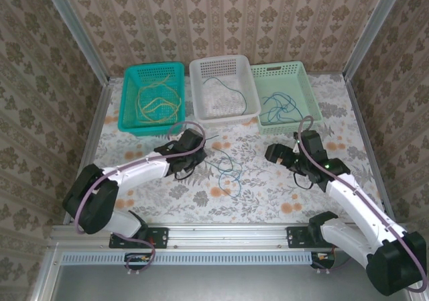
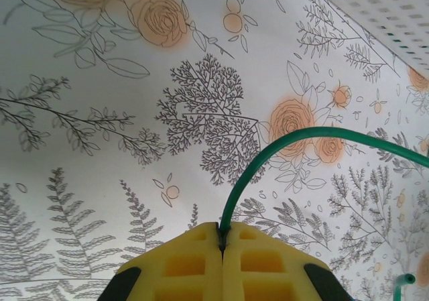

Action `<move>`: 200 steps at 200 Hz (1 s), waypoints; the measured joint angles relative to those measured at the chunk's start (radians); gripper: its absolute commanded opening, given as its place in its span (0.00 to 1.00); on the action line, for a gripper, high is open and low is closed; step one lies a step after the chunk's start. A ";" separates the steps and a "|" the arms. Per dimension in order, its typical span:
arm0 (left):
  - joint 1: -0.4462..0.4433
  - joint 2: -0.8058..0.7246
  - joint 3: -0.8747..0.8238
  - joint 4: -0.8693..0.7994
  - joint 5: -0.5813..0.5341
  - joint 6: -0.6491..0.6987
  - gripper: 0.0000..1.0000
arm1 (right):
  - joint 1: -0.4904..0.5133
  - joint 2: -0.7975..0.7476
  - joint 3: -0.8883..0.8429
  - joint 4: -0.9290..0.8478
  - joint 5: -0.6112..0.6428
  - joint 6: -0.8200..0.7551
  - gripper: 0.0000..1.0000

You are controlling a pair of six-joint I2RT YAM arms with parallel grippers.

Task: Untangle the cables

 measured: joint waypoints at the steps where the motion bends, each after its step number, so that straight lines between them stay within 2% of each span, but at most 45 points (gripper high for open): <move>1: 0.000 -0.001 0.000 -0.001 -0.001 0.002 0.00 | 0.003 0.002 0.000 0.001 0.000 0.002 1.00; 133: -0.065 -0.099 0.082 -0.240 -0.195 0.222 0.00 | 0.100 0.097 0.051 0.024 0.016 0.004 1.00; 159: -0.081 -0.099 0.104 -0.250 -0.221 0.245 0.00 | 0.158 0.132 0.060 0.055 0.016 -0.024 0.99; 200: -0.083 -0.099 0.111 -0.249 -0.229 0.275 0.00 | 0.310 0.271 0.098 0.103 0.031 -0.143 0.99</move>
